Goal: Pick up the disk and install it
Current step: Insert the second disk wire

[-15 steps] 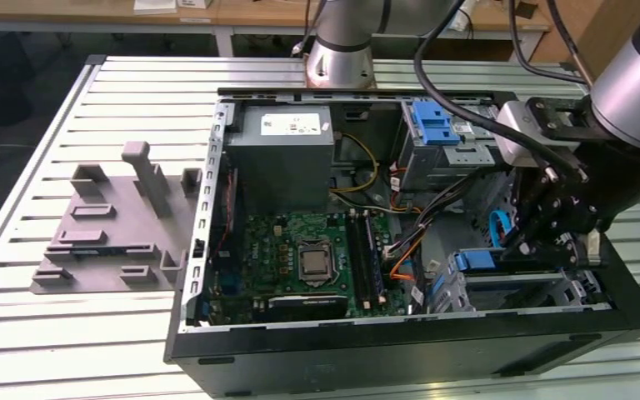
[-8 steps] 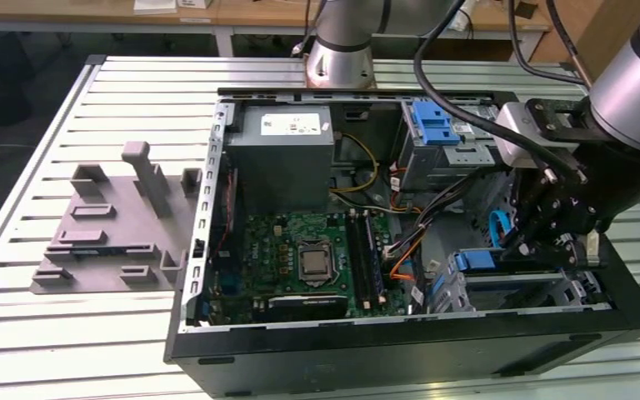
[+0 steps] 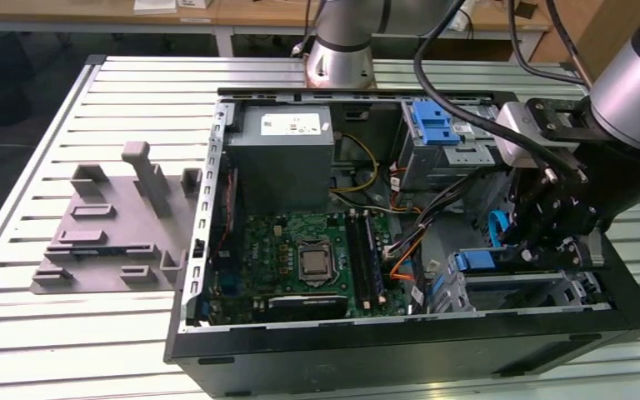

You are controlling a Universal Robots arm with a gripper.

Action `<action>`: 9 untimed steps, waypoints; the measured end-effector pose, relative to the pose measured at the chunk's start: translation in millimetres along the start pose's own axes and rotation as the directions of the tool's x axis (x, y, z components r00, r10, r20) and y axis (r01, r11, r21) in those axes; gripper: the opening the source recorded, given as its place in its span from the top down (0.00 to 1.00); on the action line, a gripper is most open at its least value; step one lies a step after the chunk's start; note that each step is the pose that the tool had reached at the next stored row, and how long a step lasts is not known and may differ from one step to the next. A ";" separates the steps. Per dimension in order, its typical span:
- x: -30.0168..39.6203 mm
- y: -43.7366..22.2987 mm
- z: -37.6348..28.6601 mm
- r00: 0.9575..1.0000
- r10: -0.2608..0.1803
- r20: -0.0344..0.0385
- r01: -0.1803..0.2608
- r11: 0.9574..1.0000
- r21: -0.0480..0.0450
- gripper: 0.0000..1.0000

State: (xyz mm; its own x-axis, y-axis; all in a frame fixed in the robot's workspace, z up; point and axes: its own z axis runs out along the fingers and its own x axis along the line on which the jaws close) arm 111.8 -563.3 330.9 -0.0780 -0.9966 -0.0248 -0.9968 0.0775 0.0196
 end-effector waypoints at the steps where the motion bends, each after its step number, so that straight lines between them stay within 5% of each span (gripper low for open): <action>1: 0.0 0.0 -0.4 1.000 0.000 0.000 0.000 1.000 0.000 0.69; 9: -0.3 0.2 -11.4 1.000 0.000 0.000 0.000 1.000 0.000 0.63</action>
State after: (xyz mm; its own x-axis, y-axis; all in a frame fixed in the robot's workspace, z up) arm 111.8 -563.3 342.3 -0.0780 -0.9966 -0.0247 -0.9968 0.0775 0.0196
